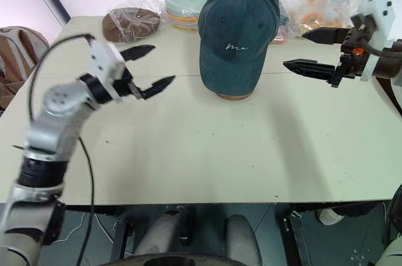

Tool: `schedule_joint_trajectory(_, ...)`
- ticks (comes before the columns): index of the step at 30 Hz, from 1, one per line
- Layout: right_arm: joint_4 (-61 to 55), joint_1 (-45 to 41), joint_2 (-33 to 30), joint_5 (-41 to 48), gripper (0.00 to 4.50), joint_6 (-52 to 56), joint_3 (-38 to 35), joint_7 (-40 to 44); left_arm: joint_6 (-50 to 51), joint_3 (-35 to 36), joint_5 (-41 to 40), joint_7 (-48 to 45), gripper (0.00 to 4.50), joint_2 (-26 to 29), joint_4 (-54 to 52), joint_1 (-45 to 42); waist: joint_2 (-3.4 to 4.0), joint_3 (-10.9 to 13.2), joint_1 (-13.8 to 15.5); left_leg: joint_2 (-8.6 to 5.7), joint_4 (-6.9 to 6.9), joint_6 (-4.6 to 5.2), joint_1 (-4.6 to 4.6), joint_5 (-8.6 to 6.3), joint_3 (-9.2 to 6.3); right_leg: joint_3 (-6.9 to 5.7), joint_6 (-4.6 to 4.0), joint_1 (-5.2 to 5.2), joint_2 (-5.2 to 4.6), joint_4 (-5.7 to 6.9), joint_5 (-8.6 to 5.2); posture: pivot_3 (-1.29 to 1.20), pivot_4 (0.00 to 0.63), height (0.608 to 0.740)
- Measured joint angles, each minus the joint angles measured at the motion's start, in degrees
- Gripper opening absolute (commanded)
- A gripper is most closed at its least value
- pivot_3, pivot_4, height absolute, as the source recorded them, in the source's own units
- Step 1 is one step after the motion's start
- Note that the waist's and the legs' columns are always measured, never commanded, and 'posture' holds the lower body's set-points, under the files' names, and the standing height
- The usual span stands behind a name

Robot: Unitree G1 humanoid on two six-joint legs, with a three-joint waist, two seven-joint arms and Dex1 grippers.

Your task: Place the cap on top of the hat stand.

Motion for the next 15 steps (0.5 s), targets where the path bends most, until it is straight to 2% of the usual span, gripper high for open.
schedule_joint_trajectory(6, 0.3, -0.9, 0.0, -3.9, 4.5, -4.0, 3.0, 0.9, 8.3, 3.5, -5.2, -11.0, 4.45, 10.4, 6.5, -9.3, 0.0, 0.0, -0.8, 0.0, -0.07, -0.01, 0.01, 0.0, -0.01, 0.0, 0.0, 0.0, 0.0, -0.05, 0.0, 0.0, 0.15, 0.74)
schedule_joint_trajectory(11, 0.7, -1.2, -0.1, -5.6, 4.5, -5.1, 3.1, 1.9, 10.8, 3.9, -6.8, -19.1, 4.45, 13.8, 9.5, -11.6, 0.02, 0.0, -1.2, 0.02, -0.1, -0.01, 0.01, 0.0, -0.01, 0.05, 0.0, -0.03, 0.01, -0.06, 0.0, 0.0, 0.15, 0.74)
schedule_joint_trajectory(15, 0.7, -1.2, -0.4, -6.0, 4.5, -5.1, 3.1, 2.4, 12.0, 3.9, -6.9, -22.4, 4.45, 14.6, 11.1, -12.8, 0.03, 0.0, -1.1, 0.02, -0.08, -0.01, 0.0, 0.0, -0.01, 0.06, 0.0, -0.02, -0.01, -0.07, 0.0, 0.0, 0.15, 0.74)
